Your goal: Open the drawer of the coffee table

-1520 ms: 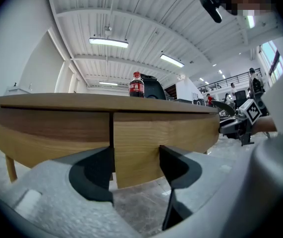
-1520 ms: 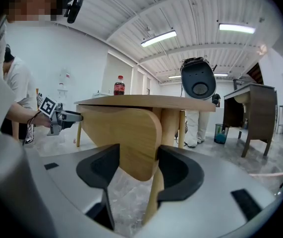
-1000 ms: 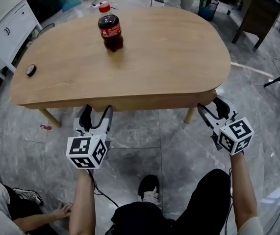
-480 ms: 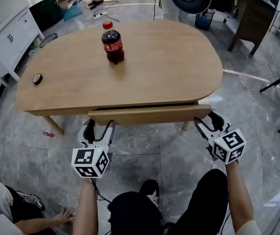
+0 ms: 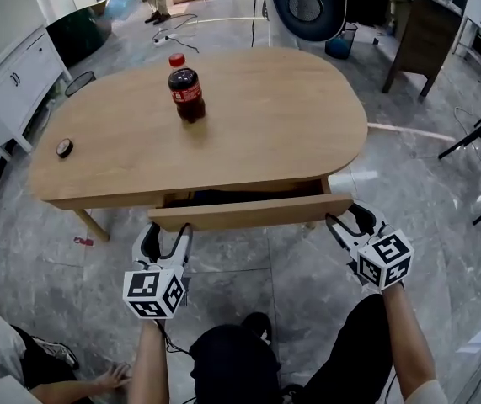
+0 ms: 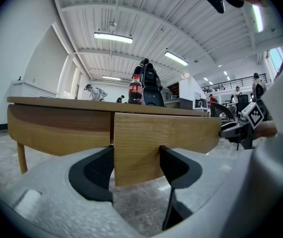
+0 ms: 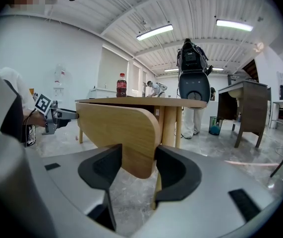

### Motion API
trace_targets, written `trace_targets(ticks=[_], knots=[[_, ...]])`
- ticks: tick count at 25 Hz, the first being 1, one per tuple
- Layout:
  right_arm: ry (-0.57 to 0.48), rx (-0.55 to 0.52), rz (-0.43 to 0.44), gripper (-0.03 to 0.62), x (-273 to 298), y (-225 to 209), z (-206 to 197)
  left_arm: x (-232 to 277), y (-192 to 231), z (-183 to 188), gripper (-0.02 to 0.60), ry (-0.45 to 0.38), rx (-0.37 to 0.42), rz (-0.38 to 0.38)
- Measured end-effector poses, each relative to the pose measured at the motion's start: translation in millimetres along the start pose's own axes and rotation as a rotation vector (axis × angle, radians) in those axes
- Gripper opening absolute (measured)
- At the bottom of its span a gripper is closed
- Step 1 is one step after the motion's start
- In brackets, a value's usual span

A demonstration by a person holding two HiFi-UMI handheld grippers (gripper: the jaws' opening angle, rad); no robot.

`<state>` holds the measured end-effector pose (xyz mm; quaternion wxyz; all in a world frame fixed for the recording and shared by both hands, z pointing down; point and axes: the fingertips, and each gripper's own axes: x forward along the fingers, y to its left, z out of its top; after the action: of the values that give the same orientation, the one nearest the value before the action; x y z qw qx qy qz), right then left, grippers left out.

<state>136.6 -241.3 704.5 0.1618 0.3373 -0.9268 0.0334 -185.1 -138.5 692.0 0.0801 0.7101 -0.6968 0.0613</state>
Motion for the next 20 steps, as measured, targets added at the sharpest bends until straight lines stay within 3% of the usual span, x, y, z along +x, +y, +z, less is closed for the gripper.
trace_targets(ticks=[20], knots=[[0.005,0.034,0.015,0.215,-27,19,-8,-30,-9,-6,0.276,0.006,-0.005,-0.012]])
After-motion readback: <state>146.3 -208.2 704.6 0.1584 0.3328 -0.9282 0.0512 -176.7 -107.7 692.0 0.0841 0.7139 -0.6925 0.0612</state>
